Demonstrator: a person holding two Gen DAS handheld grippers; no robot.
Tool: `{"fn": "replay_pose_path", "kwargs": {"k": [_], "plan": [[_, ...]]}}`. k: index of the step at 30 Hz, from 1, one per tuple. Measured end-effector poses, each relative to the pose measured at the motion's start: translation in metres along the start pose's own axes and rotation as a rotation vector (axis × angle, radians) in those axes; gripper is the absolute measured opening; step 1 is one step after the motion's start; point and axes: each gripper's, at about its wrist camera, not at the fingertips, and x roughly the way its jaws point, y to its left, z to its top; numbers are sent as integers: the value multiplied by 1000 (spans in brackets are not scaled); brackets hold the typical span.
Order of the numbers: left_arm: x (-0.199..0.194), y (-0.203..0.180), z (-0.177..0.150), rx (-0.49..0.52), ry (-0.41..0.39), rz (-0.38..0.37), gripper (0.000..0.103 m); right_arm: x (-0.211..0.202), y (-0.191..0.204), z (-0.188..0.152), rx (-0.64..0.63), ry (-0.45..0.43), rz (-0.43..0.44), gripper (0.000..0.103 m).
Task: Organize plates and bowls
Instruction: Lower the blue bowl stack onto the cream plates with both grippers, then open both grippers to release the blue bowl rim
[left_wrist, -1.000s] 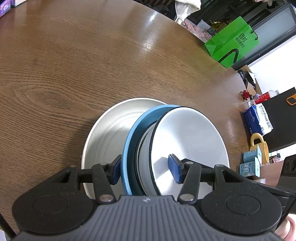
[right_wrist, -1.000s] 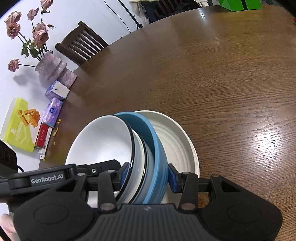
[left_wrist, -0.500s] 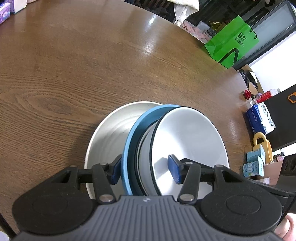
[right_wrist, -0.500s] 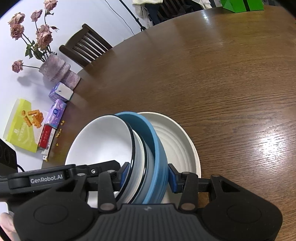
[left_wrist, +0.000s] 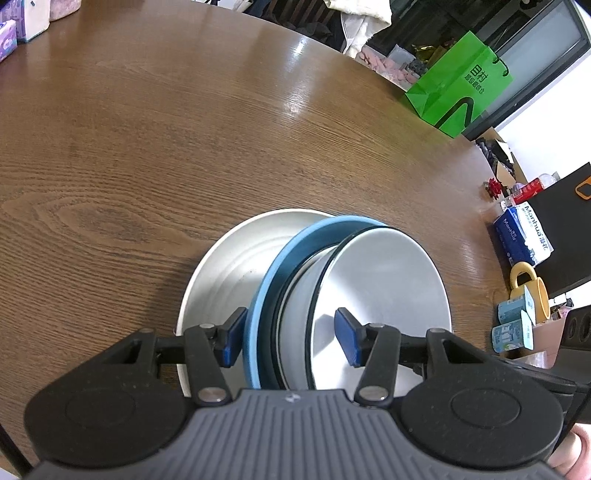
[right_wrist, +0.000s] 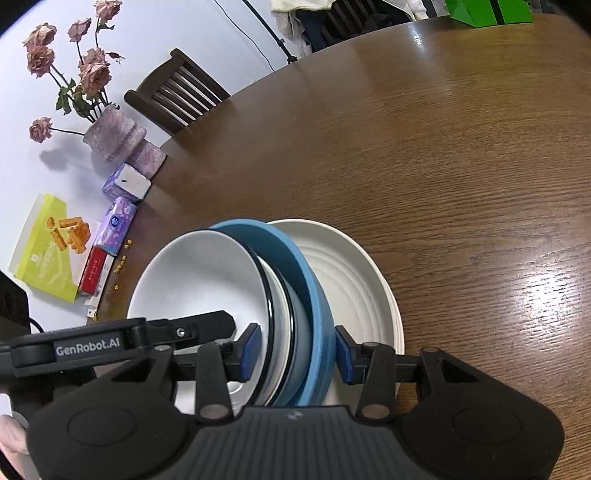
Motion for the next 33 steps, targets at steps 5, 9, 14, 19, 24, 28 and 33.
{"fn": "replay_pose_path", "kwargs": {"k": [5, 9, 14, 19, 24, 28, 33], "plan": [[-7, 1, 1, 2, -11, -17, 65, -1, 2, 2, -2, 2, -6, 42], [-16, 1, 3, 12, -35, -9, 77, -7, 3, 4, -5, -11, -8, 44], [-30, 3, 5, 22, -72, 1, 87, -18, 11, 8, -40, -42, -13, 64], [-47, 1, 6, 44, -121, 4, 99, -33, 17, 11, -80, -73, -45, 81], [-64, -3, 4, 68, -175, 24, 103, -46, 22, 13, -112, -96, -87, 88], [-77, -6, 3, 84, -221, 46, 103, -60, 28, 11, -139, -135, -126, 102], [-94, -7, 3, 136, -278, 75, 103, -74, 39, 6, -143, -179, -180, 103]]}}
